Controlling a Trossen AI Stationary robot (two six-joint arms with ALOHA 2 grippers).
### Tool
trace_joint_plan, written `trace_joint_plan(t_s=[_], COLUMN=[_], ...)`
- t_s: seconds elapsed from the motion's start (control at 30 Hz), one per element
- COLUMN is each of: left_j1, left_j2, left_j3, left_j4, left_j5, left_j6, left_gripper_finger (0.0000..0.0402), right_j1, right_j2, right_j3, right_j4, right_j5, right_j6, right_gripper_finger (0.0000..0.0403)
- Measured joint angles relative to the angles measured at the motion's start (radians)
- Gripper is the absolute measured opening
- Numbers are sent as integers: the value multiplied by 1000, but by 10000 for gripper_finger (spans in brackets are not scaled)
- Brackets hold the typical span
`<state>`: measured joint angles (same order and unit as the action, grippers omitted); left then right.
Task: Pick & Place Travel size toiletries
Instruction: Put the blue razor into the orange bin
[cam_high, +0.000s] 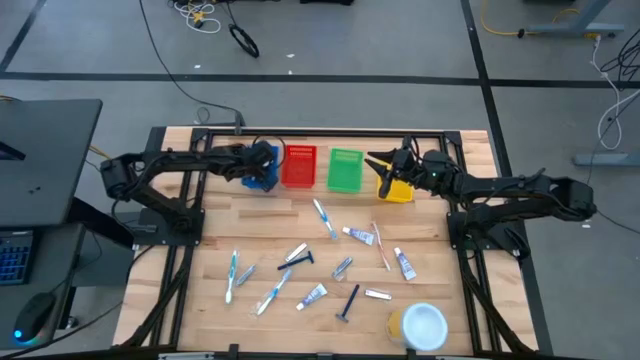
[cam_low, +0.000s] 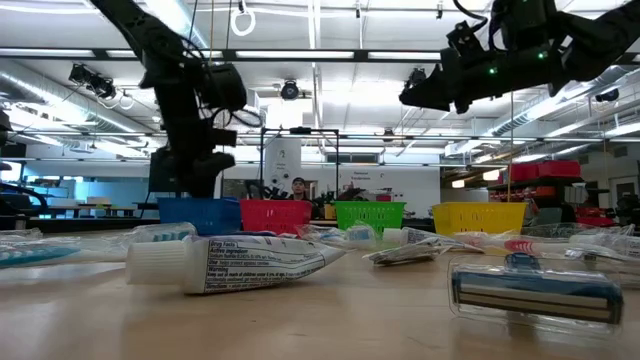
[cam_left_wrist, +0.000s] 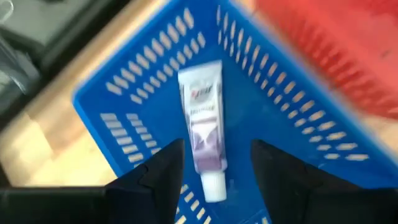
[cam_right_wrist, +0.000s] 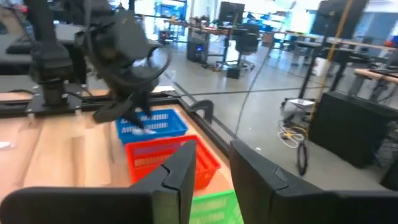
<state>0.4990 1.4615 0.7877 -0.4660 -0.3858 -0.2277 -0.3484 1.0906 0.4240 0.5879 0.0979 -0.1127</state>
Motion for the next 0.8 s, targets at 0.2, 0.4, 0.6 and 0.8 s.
trace_joint_plan(t_s=[0.2,0.4,0.6,0.8], left_j1=[-34,-78,-141,-240], left_j2=[-59,-152,-182,-168], left_j3=[110,153,154,129], left_j4=[-70,-35,21,38], left_j5=[-17,-41,11,142], left_j6=[85,173,183,188], left_gripper_finger=[189,178,158,126], right_j1=[3,19,57,109], right_j2=[83,189,265,317], right_j3=[1,1,1,1], right_j4=[76,140,134,128], right_j5=[-65,-139,-125,-128], right_j6=[70,106,132,124], right_gripper_finger=[142,154,155,155])
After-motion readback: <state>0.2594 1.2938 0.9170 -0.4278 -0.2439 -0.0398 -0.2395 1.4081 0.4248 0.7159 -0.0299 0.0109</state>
